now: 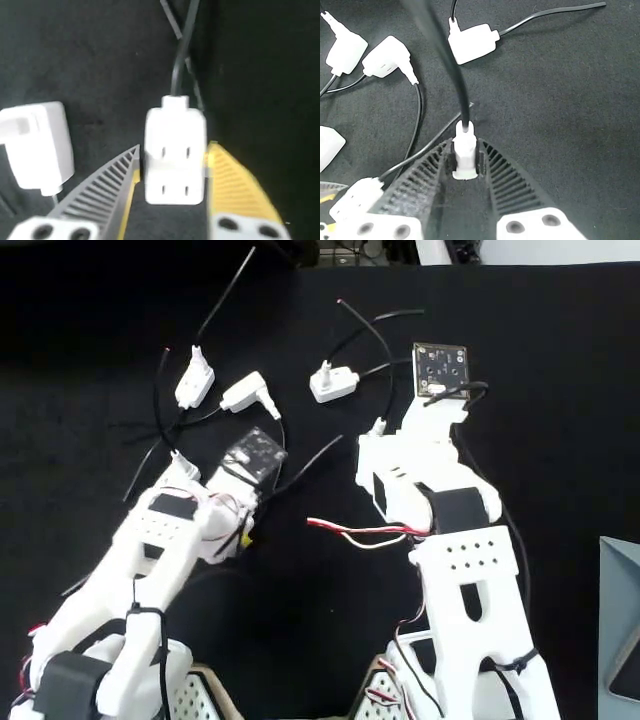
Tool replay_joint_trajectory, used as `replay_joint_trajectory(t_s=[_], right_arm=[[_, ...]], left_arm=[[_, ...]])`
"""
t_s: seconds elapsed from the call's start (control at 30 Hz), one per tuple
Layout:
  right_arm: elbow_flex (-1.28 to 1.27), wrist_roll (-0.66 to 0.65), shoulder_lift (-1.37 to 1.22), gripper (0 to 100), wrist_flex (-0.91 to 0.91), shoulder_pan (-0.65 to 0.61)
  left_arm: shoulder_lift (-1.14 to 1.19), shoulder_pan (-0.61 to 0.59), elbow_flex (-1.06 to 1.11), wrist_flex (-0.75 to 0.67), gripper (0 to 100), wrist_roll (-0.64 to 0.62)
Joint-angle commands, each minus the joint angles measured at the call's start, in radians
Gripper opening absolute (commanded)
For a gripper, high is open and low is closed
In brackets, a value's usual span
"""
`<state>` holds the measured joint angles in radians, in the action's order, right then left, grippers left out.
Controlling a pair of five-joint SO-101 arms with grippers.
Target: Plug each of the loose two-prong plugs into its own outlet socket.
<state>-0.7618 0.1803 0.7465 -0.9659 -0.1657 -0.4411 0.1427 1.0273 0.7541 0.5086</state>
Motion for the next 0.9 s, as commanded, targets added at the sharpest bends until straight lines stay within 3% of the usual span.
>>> replay_joint_trajectory(t_s=[0.0,0.13,0.33,0.43,0.67,0.87], right_arm=[[0.022,-0.002,0.024,1.1,0.008,-0.011],[0.022,-0.003,0.022,1.1,0.008,-0.012],[0.022,-0.003,0.025,1.1,-0.009,-0.051],[0.027,-0.018,0.025,1.1,-0.054,-0.133],[0.008,-0.051,0.018,1.1,-0.061,-0.350],[-0.104,-0.051,0.016,1.1,0.095,-0.560]], left_arm=[[-0.018,-0.051,-0.038,-0.011,28,0.017],[-0.020,-0.073,-0.076,0.043,28,0.018],[-0.020,-0.166,-0.286,0.299,28,0.006],[-0.020,-0.268,-0.397,0.371,28,-0.081],[-0.020,-0.516,-0.475,0.382,28,-0.265],[-0.020,-0.644,-0.453,0.387,28,-0.414]])
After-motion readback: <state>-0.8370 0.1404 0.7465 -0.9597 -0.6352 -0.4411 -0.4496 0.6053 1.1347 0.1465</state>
